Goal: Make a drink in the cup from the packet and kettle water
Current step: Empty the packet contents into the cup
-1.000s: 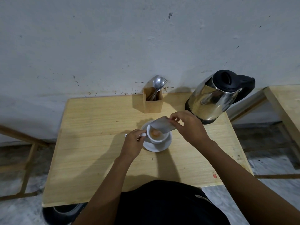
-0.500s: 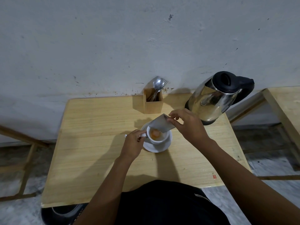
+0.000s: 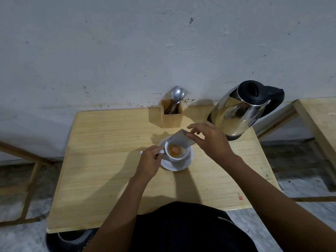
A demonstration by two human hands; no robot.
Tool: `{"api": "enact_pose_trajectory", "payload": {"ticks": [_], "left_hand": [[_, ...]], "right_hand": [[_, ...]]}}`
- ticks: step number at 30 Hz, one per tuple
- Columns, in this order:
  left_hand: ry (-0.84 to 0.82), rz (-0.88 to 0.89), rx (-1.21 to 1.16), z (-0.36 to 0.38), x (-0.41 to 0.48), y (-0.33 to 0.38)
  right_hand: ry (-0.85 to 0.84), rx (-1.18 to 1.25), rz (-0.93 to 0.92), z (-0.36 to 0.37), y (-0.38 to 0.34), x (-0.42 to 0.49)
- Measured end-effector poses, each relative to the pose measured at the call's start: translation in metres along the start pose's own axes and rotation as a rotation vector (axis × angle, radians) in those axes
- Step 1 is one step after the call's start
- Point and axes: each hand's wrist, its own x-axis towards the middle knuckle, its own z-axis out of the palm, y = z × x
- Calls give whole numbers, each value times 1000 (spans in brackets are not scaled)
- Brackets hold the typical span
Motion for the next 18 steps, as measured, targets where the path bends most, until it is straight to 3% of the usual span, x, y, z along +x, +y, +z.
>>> {"api": "enact_pose_trajectory", "payload": {"ticks": [14, 18], "left_hand": [[-8, -4, -34, -1, -1, 3], [-28, -25, -74, -2, -1, 3]], "right_hand": [[-13, -30, -66, -2, 0, 0], [-126, 14, -62, -2, 0, 0]]}}
